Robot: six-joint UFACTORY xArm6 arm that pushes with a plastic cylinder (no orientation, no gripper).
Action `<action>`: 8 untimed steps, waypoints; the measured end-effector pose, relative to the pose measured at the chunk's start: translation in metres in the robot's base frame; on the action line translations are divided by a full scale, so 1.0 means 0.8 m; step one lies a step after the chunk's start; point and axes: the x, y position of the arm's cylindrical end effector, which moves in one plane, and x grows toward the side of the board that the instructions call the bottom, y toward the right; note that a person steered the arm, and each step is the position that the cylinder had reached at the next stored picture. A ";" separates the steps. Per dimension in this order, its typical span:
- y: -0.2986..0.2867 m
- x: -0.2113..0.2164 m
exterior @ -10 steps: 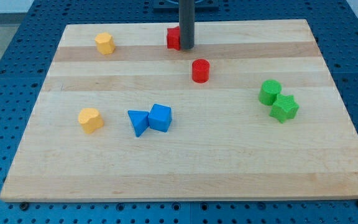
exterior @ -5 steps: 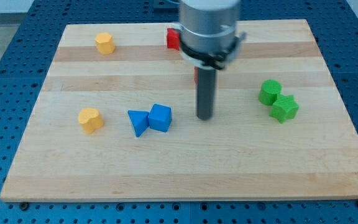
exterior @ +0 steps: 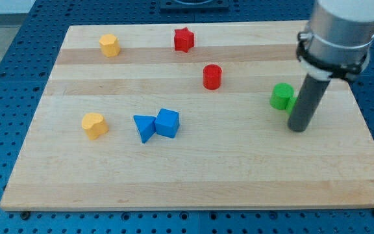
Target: Push the green star towards the top right of the board
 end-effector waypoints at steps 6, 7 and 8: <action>0.040 -0.152; 0.016 -0.102; 0.002 -0.111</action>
